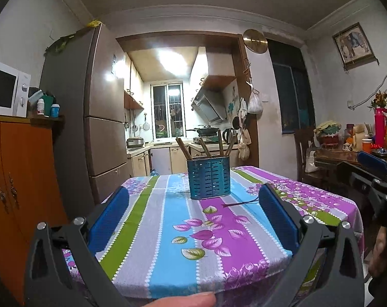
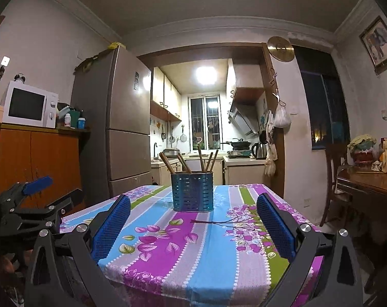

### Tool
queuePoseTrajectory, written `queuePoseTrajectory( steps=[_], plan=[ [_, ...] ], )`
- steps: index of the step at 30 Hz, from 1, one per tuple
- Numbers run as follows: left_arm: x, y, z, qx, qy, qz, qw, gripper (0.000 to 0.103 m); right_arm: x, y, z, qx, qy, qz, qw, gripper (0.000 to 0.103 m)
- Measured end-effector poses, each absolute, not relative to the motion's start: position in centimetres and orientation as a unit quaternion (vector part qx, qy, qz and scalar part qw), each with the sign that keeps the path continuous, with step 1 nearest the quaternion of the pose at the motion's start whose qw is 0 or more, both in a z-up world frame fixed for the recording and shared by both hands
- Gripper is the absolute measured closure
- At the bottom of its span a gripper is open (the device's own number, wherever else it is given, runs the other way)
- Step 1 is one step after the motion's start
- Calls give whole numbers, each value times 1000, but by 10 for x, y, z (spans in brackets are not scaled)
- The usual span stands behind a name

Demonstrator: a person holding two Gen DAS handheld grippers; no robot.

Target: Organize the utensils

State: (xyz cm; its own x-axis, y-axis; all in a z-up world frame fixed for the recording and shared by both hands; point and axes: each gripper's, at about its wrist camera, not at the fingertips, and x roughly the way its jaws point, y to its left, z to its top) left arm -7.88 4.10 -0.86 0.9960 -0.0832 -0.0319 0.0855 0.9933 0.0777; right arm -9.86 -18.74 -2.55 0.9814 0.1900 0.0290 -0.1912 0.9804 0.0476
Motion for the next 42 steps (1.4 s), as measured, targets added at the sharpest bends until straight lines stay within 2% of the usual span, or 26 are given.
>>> queuePoseTrajectory(
  steps=[18,42],
  plan=[
    [-88,39,-4,36,0,-45,998,5,-121,-174,-21,-3,-30,91,995,5],
    [-80,35,-6,31,31,-42,998,5,-108,-177,-16,11,7,85,996,5]
  ],
)
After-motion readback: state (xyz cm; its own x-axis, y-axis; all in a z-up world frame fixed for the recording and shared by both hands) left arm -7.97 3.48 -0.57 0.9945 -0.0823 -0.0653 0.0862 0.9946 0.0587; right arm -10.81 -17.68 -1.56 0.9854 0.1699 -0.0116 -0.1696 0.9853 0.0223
